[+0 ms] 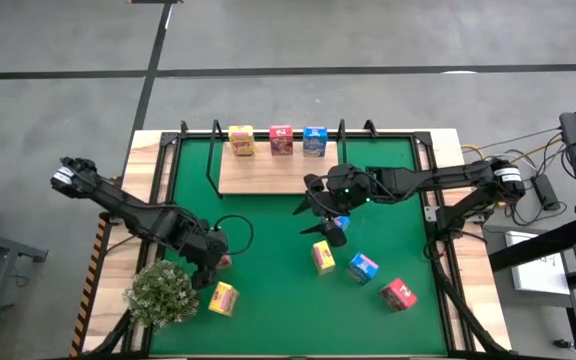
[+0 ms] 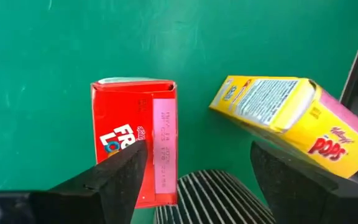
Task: Stack cereal on shelf
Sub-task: Put the left red cereal box on the shelf aligned with the red cereal box
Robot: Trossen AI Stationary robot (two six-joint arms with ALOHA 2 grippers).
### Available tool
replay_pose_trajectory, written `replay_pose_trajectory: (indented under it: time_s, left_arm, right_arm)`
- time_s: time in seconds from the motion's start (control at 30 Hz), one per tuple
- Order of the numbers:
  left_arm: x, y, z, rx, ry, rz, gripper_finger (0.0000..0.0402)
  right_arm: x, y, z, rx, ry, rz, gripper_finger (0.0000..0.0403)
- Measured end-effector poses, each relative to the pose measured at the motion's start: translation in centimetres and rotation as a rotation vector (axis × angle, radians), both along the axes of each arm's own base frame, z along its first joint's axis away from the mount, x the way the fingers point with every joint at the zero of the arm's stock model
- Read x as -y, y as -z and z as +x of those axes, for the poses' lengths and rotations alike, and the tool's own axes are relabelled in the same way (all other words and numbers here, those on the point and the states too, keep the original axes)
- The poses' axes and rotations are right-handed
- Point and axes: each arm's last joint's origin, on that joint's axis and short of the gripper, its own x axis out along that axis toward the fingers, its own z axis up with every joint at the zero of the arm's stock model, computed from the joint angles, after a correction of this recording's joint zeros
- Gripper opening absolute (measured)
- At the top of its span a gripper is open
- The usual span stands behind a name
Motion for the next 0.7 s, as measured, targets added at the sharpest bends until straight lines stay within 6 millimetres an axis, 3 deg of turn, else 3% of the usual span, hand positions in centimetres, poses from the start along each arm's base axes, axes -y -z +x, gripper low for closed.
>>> replay_pose_trajectory:
  time_s: [0.33, 0.7]
  left_arm:
    - [0.0, -2.2, 0.1, 0.082, 0.001, 0.001, 0.0258]
    - [-0.7, -0.7, -0.9, 0.001, -0.015, 0.141, 0.0251]
  right_arm:
    - [0.0, 0.0, 0.0, 0.005, -0.003, -0.004, 0.0240]
    - [0.0, 0.0, 0.1, 0.004, -0.004, -0.006, 0.0240]
